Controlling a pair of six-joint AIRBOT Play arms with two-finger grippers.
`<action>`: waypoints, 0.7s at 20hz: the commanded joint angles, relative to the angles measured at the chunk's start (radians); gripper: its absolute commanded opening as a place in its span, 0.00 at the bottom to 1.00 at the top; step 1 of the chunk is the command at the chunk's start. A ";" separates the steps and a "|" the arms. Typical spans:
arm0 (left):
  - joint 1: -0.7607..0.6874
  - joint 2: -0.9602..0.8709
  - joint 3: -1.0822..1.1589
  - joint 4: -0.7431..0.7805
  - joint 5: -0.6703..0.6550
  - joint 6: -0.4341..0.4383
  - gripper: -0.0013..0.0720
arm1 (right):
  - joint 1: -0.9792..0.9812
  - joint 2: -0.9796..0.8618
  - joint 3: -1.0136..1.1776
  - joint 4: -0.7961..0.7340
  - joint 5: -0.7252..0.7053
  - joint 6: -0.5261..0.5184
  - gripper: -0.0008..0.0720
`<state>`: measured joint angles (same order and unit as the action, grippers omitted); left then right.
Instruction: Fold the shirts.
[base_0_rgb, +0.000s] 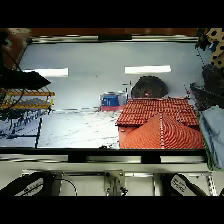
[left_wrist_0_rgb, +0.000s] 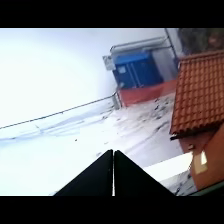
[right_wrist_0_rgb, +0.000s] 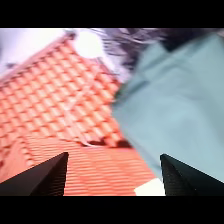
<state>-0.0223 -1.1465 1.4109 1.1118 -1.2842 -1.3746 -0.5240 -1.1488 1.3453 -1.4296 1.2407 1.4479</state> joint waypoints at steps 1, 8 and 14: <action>-0.238 -0.173 0.075 0.357 -0.117 -0.116 0.59 | 0.282 -0.049 0.005 0.040 0.035 0.092 0.96; -0.308 -0.339 0.110 0.363 -0.193 -0.190 0.90 | 0.465 -0.112 0.005 0.063 0.188 0.093 0.96; -0.308 -0.342 0.110 0.363 -0.193 -0.190 0.90 | 0.483 -0.111 0.005 0.067 0.188 0.093 0.96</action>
<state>-0.3267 -1.4799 1.5188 1.4666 -1.4677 -1.5604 -0.0547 -1.2579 1.3499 -1.3666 1.4174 1.5406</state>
